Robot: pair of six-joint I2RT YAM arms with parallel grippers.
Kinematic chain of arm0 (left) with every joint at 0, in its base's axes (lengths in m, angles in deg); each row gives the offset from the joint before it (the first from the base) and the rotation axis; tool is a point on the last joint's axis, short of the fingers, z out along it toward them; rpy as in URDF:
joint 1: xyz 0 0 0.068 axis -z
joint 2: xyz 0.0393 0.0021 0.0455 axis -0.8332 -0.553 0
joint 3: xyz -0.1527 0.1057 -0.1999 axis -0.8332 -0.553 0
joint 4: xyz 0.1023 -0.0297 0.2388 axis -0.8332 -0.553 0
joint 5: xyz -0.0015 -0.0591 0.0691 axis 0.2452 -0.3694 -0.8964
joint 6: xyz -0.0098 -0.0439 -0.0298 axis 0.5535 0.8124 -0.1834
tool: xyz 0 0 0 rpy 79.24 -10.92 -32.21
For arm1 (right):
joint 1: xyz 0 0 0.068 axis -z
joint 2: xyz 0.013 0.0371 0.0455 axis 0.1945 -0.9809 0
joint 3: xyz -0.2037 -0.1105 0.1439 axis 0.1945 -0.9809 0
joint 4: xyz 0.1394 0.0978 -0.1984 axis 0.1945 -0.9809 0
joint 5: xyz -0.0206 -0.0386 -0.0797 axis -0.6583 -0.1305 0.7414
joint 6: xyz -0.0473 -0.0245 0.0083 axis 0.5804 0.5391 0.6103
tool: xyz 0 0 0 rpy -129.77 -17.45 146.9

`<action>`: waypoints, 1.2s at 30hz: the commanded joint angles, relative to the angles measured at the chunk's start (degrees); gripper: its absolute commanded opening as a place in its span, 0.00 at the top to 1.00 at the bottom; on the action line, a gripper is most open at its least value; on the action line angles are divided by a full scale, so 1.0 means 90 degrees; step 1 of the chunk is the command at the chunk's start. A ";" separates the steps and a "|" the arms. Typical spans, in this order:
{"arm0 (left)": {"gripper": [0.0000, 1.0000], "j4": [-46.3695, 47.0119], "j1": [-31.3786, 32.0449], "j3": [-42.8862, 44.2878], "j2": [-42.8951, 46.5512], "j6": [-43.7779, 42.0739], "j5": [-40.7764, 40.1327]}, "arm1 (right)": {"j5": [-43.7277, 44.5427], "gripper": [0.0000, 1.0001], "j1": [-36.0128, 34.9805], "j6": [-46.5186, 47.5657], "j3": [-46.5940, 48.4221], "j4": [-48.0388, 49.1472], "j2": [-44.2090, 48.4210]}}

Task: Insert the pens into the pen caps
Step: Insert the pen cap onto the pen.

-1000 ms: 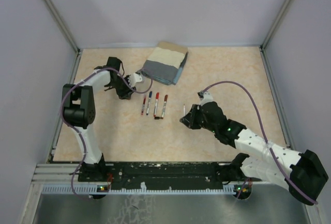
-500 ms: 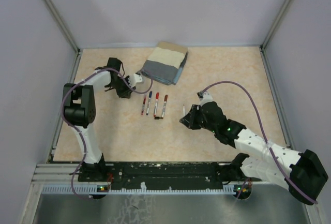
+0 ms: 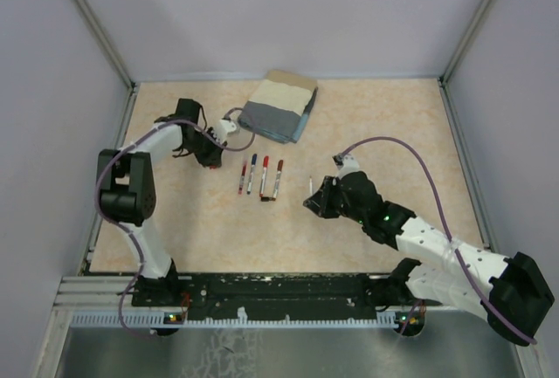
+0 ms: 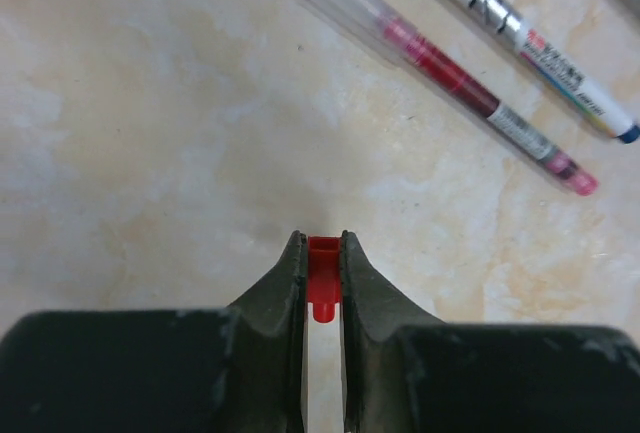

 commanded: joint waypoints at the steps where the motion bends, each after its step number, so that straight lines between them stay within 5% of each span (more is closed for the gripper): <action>1: 0.97 0.0846 0.0201 -0.0314 0.1153 0.1386 0.0194 | 0.0210 1.00 0.0048 0.0146 0.0207 0.0372 0.0053; 8: 0.98 0.2429 0.1112 -0.1283 0.2828 0.3181 0.0246 | 0.0123 1.00 0.0058 0.0623 0.0117 0.1359 0.0117; 20: 0.99 0.7821 0.1920 -0.3498 0.4835 0.8995 0.0278 | -0.0479 1.00 0.0050 0.1372 0.0599 0.2057 0.0265; 29: 0.98 0.8715 0.2561 -0.3903 0.5146 1.0854 -0.0828 | -0.1950 1.00 0.0058 0.1534 0.0825 0.3026 -0.0128; 36: 0.98 0.8770 0.2736 -0.3944 0.5379 1.1510 -0.1453 | -0.2126 1.00 0.0058 0.1819 0.0841 0.3331 -0.0167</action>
